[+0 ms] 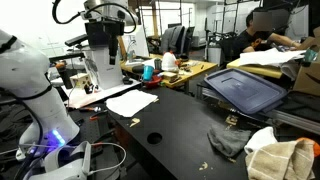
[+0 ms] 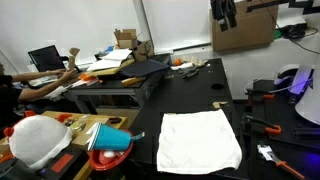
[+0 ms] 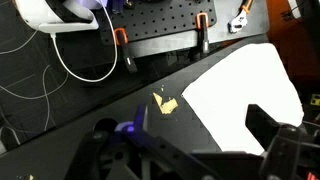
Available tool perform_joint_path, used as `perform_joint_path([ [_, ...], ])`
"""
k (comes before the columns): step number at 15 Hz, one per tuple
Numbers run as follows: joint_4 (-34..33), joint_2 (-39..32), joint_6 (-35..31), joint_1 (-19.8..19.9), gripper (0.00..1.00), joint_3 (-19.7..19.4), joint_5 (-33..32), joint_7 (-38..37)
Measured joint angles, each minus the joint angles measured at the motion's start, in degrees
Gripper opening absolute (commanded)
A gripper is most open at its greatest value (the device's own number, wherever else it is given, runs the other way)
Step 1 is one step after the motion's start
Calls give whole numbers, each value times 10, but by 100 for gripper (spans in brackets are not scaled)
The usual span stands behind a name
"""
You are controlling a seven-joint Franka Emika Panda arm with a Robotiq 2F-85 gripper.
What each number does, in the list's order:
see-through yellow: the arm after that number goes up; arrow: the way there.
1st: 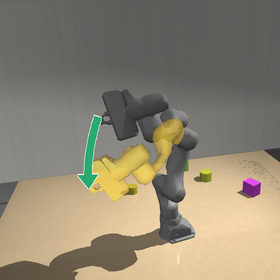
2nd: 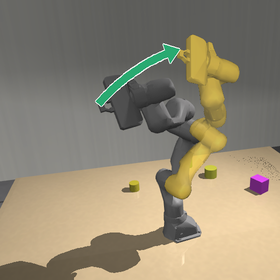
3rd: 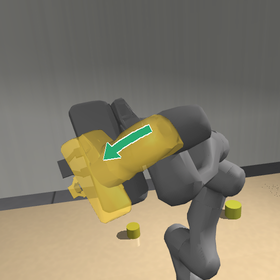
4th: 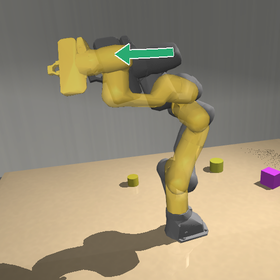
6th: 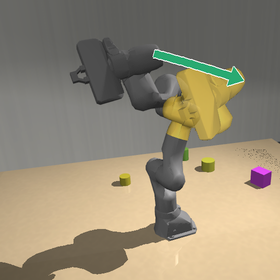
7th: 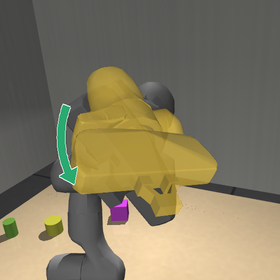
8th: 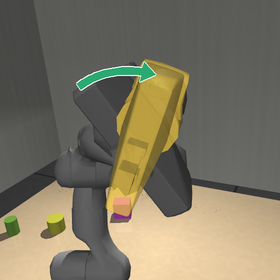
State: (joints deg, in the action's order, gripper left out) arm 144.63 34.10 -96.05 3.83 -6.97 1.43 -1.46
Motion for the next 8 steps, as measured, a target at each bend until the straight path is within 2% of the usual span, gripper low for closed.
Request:
perform_joint_path([
  [8,0,-12,0,1,100,5,-1,-1],
])
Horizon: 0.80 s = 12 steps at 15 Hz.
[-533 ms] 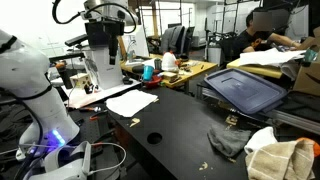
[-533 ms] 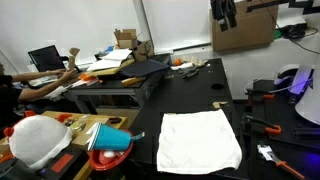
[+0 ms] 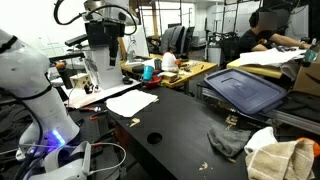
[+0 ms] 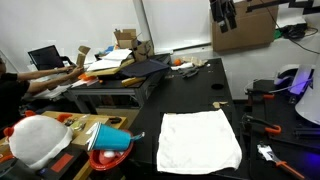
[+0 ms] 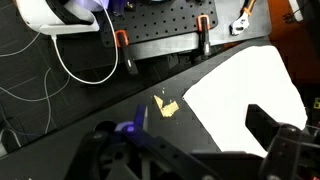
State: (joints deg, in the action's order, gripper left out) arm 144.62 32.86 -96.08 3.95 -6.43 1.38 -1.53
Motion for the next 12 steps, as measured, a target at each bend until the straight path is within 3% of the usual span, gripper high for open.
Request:
perform_joint_path([
  [5,-29,-90,-13,1,100,3,0,-1],
  [12,-163,-303,-44,16,100,-8,0,-2],
])
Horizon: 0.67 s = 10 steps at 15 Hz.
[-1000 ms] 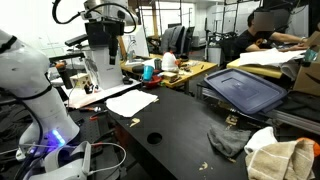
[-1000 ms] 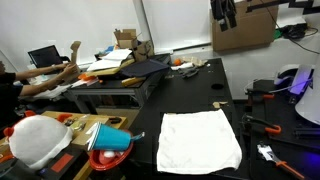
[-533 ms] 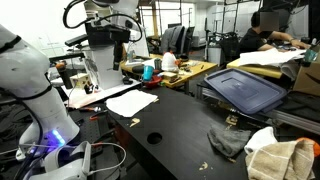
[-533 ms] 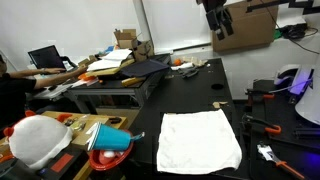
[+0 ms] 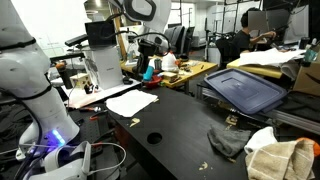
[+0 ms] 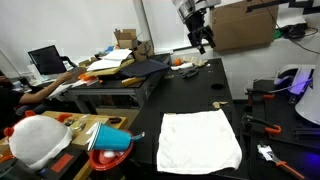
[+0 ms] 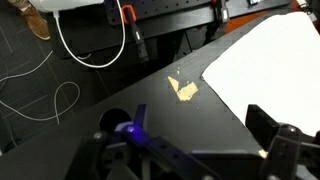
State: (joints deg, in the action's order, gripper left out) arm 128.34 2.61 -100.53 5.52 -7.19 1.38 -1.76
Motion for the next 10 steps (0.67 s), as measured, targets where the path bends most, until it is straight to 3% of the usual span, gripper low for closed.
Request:
perform_joint_path([
  [10,-287,-317,-9,44,100,-11,17,-21],
])
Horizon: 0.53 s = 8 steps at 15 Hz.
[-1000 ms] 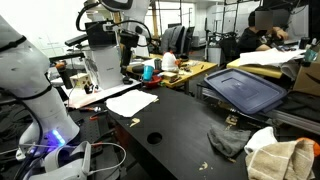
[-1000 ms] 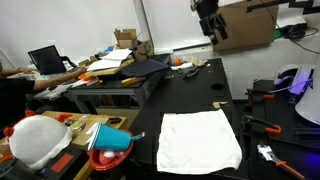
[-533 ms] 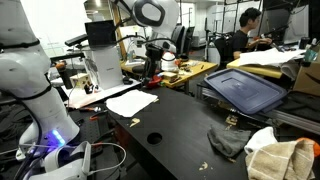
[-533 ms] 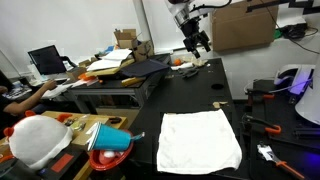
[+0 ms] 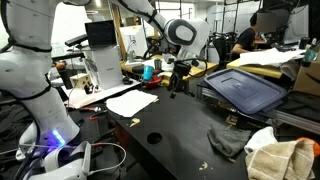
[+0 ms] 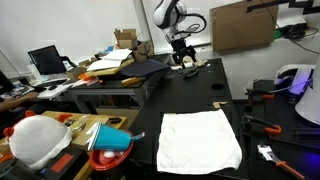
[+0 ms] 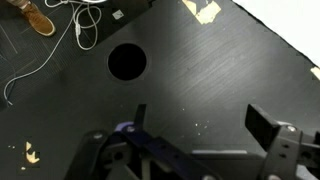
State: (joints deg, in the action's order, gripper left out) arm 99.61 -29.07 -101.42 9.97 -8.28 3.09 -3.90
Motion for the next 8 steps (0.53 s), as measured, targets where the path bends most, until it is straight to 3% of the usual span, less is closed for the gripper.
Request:
perform_joint_path([
  [8,-201,-163,-1,42,100,-19,6,-45],
])
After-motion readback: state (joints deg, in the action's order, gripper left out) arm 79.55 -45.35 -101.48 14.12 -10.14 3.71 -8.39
